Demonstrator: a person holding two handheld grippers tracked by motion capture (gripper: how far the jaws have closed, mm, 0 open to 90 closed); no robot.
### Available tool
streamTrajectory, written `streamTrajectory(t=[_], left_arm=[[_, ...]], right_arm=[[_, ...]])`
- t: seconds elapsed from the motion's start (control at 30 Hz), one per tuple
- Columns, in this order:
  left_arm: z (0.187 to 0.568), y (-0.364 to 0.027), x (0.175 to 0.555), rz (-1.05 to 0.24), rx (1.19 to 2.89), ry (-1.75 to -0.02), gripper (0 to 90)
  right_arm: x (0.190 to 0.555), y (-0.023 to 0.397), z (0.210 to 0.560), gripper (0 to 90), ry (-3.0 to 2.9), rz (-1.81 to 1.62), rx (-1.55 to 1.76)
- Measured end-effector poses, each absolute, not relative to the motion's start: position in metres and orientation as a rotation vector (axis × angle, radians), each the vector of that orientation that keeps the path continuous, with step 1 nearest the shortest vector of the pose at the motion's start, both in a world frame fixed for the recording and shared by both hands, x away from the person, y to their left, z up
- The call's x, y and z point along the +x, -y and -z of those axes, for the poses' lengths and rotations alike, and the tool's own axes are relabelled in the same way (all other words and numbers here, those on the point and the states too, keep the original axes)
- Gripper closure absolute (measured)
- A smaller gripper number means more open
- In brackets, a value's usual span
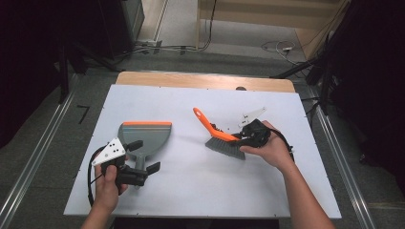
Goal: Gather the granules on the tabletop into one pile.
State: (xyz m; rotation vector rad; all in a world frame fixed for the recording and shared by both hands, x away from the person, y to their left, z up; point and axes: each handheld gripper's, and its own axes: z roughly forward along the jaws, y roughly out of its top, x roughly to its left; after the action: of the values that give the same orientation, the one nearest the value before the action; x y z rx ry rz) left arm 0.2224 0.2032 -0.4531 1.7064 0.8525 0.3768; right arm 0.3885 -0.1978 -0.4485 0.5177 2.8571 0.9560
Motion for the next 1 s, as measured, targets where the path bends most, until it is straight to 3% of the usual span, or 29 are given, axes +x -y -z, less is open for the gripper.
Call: streamTrajectory(t=[1.0], left_arm=[[0.455, -0.204, 0.224, -0.366, 1.704, -0.859, 0.0]], right_arm=[[0.425, 0.181, 0.444, 68.2, -2.836, -0.924, 0.494]])
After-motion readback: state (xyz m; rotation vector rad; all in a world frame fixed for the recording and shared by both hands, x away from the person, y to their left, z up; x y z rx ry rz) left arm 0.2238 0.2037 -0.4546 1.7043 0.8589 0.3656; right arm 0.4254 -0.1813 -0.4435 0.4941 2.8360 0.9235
